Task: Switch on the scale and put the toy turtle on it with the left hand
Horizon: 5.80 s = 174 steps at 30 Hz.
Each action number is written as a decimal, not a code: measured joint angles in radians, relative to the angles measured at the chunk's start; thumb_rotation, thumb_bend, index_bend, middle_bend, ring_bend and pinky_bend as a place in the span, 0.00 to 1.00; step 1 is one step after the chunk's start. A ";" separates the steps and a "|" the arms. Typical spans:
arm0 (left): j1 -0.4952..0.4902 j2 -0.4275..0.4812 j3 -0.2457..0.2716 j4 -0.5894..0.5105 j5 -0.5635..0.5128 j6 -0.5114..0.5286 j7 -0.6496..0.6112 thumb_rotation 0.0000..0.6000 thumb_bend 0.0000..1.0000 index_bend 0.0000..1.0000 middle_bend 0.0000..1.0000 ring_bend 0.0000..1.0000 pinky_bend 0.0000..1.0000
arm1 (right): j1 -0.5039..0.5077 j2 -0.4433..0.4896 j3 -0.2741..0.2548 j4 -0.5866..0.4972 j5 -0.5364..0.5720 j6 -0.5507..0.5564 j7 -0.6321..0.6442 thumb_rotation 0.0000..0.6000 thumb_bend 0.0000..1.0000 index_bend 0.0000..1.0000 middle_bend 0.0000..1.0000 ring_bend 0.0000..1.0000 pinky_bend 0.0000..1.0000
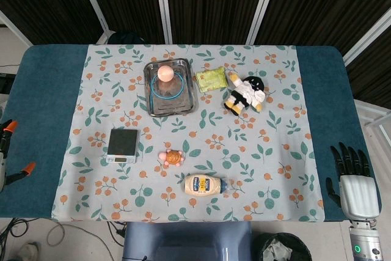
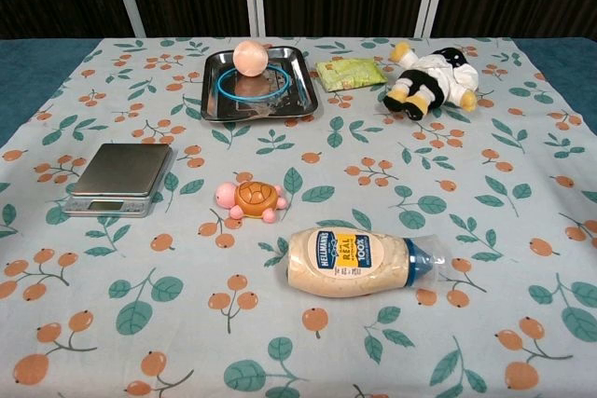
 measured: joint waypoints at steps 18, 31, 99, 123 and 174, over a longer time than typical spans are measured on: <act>0.002 0.003 0.009 -0.012 0.003 -0.007 0.014 1.00 0.13 0.02 0.05 0.06 0.08 | -0.007 0.009 -0.002 -0.011 -0.003 0.009 0.013 1.00 0.53 0.00 0.00 0.01 0.00; -0.009 0.020 0.031 -0.018 0.044 -0.028 0.009 1.00 0.16 0.02 0.20 0.15 0.15 | -0.004 0.006 -0.003 -0.009 0.003 -0.004 0.013 1.00 0.53 0.00 0.00 0.01 0.00; -0.301 -0.063 0.177 -0.016 0.009 -0.627 0.236 1.00 0.54 0.10 0.69 0.71 0.71 | -0.008 0.019 0.010 -0.010 0.025 -0.005 0.042 1.00 0.53 0.00 0.00 0.01 0.00; -0.318 -0.087 0.186 0.001 -0.030 -0.643 0.263 1.00 0.54 0.10 0.68 0.71 0.71 | -0.006 0.017 0.010 -0.010 0.030 -0.009 0.036 1.00 0.53 0.00 0.00 0.01 0.00; -0.337 -0.110 0.206 0.008 -0.057 -0.638 0.298 1.00 0.54 0.10 0.68 0.71 0.71 | -0.004 0.018 0.014 -0.011 0.037 -0.011 0.036 1.00 0.53 0.00 0.00 0.01 0.00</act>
